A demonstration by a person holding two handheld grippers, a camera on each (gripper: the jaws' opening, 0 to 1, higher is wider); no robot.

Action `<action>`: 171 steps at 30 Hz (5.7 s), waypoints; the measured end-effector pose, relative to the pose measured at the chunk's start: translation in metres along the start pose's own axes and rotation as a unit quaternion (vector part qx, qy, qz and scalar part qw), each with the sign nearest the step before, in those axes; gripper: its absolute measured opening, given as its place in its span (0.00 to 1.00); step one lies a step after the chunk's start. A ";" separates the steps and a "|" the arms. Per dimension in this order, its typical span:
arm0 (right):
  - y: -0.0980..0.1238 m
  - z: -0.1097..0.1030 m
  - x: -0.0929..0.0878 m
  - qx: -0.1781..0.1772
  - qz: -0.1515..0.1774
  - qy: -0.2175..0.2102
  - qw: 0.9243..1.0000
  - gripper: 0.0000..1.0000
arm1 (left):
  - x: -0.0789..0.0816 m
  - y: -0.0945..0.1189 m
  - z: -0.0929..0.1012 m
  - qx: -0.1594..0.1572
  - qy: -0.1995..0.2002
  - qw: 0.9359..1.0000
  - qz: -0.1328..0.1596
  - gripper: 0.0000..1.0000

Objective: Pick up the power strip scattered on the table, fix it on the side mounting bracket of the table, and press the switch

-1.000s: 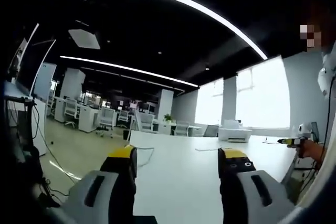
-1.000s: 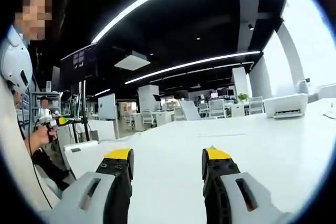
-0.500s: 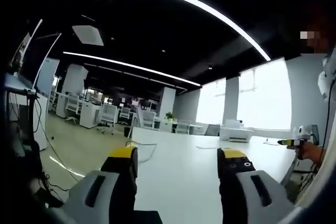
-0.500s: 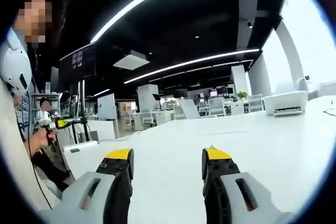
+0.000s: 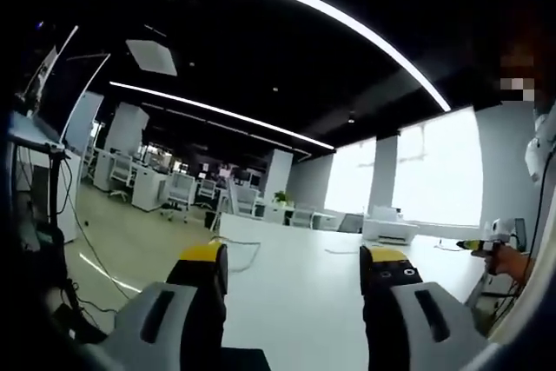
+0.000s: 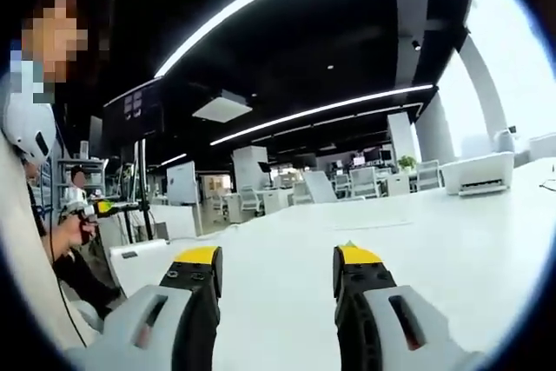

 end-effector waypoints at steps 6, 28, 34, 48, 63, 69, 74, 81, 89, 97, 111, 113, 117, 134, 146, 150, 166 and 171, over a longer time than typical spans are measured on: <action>-0.002 0.001 0.001 0.002 -0.006 0.008 1.000 0.47 | -0.002 0.004 -0.005 0.014 -0.006 1.000 -0.011 0.65; -0.018 -0.002 0.006 0.021 -0.028 0.018 0.999 0.46 | 0.021 0.036 -0.040 0.087 -0.012 0.994 -0.062 0.65; -0.025 -0.007 0.020 0.050 -0.052 0.037 0.997 0.43 | 0.018 0.036 -0.047 0.085 0.021 0.988 -0.128 0.63; -0.037 -0.015 0.030 0.079 -0.071 0.049 0.993 0.37 | 0.006 0.035 -0.057 0.120 -0.008 0.964 -0.239 0.55; -0.046 -0.027 0.033 0.111 -0.086 0.073 0.987 0.37 | 0.000 0.036 -0.065 0.126 -0.009 0.945 -0.303 0.40; -0.046 -0.029 0.028 0.110 -0.088 0.068 0.988 0.37 | 0.002 0.033 -0.067 0.123 -0.015 0.941 -0.315 0.42; -0.045 -0.030 0.026 0.110 -0.091 0.067 0.988 0.37 | -0.007 0.032 -0.074 0.136 -0.011 0.914 -0.382 0.39; -0.047 -0.032 0.022 0.110 -0.091 0.063 0.988 0.37 | -0.014 0.025 -0.073 0.122 -0.014 0.902 -0.413 0.42; -0.048 -0.030 0.018 0.110 -0.093 0.060 0.988 0.37 | -0.020 0.023 -0.077 0.128 -0.016 0.883 -0.452 0.42; -0.050 -0.028 0.012 0.110 -0.097 0.054 0.988 0.37 | -0.024 0.019 -0.074 0.126 -0.013 0.870 -0.476 0.41; -0.047 -0.025 0.005 0.103 -0.096 0.043 0.989 0.37 | -0.033 0.013 -0.076 0.148 -0.013 0.831 -0.536 0.36; -0.047 -0.026 0.005 0.102 -0.096 0.042 0.989 0.37 | -0.034 0.011 -0.076 0.146 -0.010 0.831 -0.536 0.35; -0.045 -0.024 0.004 0.100 -0.095 0.041 0.990 0.37 | -0.035 0.010 -0.076 0.138 0.002 0.831 -0.539 0.34; -0.043 -0.023 -0.001 0.093 -0.096 0.034 0.990 0.36 | -0.033 0.006 -0.081 0.127 0.048 0.814 -0.565 0.35; -0.055 -0.027 0.011 0.094 -0.101 0.049 0.989 0.36 | -0.031 0.002 -0.080 0.128 0.047 0.799 -0.585 0.35; -0.063 -0.032 0.016 0.100 -0.112 0.062 0.987 0.36 | -0.031 0.002 -0.081 0.126 0.048 0.799 -0.586 0.35; -0.092 -0.056 0.049 0.152 -0.163 0.122 0.967 0.30 | -0.030 -0.001 -0.083 0.121 0.044 0.788 -0.601 0.34; -0.101 -0.063 0.054 0.162 -0.167 0.137 0.963 0.28 | -0.030 -0.003 -0.083 0.118 0.040 0.783 -0.610 0.34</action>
Point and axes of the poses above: the point that each gripper's makers call its tool centre point, and the gripper's own axes: y roughly backward along the fingers, z roughly to its right, x roughly out of its top, the point moved 9 cm from there along y, roughly backward along the fingers, and after that the axes turned 14 degrees about -z, right-handed, at the moved point
